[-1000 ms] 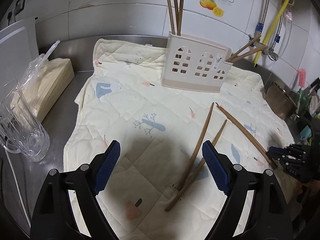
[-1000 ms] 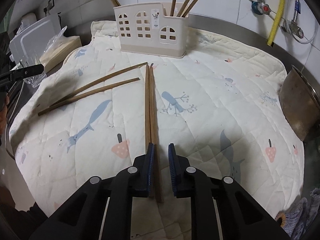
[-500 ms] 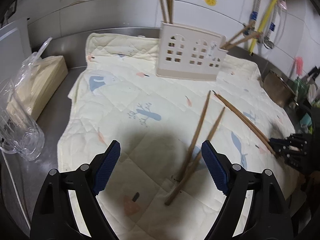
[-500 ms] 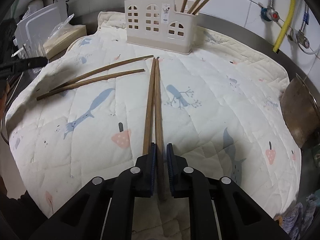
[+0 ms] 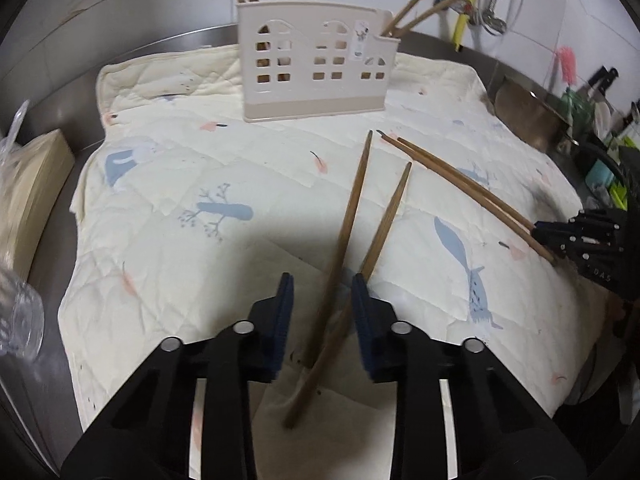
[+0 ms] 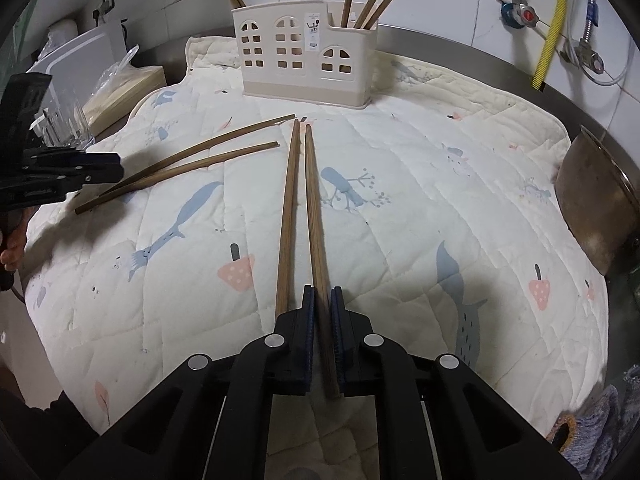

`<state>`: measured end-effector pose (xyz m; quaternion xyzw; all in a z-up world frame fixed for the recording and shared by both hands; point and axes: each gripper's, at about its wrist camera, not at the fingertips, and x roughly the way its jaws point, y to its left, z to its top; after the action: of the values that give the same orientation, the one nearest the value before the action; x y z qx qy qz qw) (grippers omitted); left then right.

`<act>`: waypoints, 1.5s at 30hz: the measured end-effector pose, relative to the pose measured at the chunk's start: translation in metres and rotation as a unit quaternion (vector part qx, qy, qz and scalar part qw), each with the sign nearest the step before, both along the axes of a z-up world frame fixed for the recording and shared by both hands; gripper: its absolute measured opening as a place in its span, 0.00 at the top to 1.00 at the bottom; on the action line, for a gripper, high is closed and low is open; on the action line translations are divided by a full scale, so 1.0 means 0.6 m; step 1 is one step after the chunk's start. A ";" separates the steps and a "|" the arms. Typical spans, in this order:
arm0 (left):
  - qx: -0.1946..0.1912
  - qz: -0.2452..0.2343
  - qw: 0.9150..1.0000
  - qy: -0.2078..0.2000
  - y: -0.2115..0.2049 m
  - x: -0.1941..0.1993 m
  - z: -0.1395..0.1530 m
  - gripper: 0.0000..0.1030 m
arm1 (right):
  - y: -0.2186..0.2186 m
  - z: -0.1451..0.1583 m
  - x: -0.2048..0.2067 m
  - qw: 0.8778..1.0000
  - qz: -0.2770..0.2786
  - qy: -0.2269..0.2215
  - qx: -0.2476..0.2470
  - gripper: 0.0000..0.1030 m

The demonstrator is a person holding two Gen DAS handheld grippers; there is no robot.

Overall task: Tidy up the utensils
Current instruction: 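Lower the left gripper onto a wooden chopstick and close on it, then lift the chopstick with the left gripper and carry it over the holder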

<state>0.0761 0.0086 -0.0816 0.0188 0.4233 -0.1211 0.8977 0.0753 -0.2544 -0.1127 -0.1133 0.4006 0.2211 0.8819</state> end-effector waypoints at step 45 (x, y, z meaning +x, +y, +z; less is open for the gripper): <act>-0.040 -0.015 0.993 -0.106 -0.011 0.042 0.177 0.95 | 0.017 0.197 0.016 0.989 0.001 -0.135 0.066 0.94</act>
<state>0.1010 0.0022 0.0249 0.0016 0.3201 -0.1490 0.9356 0.0852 -0.2443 0.0057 -0.0840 0.2622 0.2303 0.9334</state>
